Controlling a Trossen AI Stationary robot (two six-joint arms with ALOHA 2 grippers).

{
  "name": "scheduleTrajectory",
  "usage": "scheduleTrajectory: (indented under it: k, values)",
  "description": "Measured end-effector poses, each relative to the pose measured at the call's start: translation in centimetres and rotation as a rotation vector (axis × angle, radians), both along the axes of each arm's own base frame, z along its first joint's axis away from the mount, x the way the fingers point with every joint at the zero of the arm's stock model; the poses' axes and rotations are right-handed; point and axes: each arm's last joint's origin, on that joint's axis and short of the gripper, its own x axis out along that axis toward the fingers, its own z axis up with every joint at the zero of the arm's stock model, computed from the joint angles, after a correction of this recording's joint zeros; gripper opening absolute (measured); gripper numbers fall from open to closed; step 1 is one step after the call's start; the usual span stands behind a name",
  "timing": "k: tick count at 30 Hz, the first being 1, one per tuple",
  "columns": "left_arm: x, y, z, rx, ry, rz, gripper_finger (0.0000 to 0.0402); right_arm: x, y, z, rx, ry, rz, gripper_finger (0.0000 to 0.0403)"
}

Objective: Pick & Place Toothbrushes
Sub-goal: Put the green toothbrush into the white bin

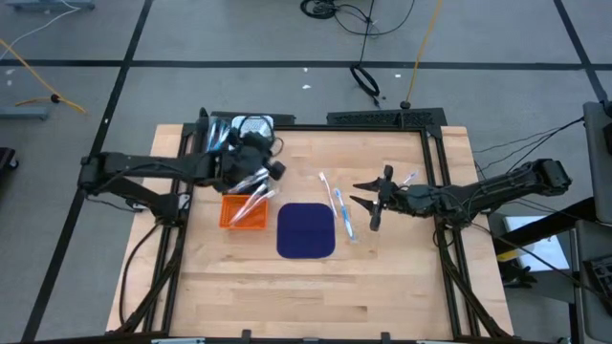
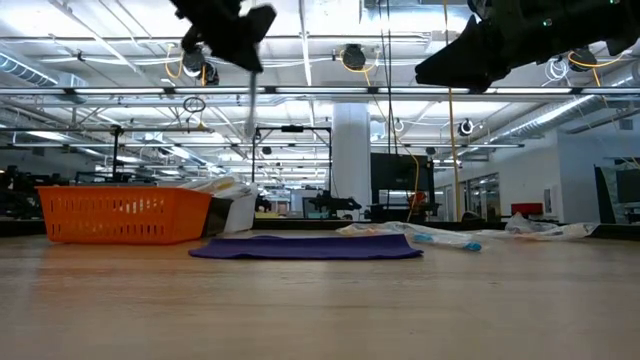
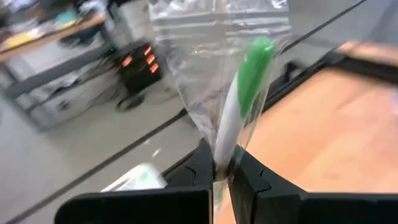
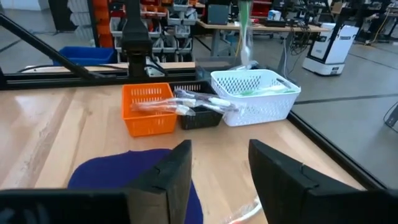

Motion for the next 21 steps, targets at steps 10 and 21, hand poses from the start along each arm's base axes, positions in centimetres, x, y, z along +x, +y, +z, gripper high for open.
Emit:
scheduleTrajectory:
  k: [10, 21]
  values:
    - [-2.6, 5.8, -1.6, -0.183, 0.098, 0.154, 0.0010, 0.0, 0.0, -0.1, 0.000, 0.006, 0.003, 0.0145]
    - [-5.4, 9.7, -2.8, -0.351, 0.191, 0.220, 0.0010, 0.0, 0.0, -0.1, 0.000, 0.007, 0.004, 0.0143]
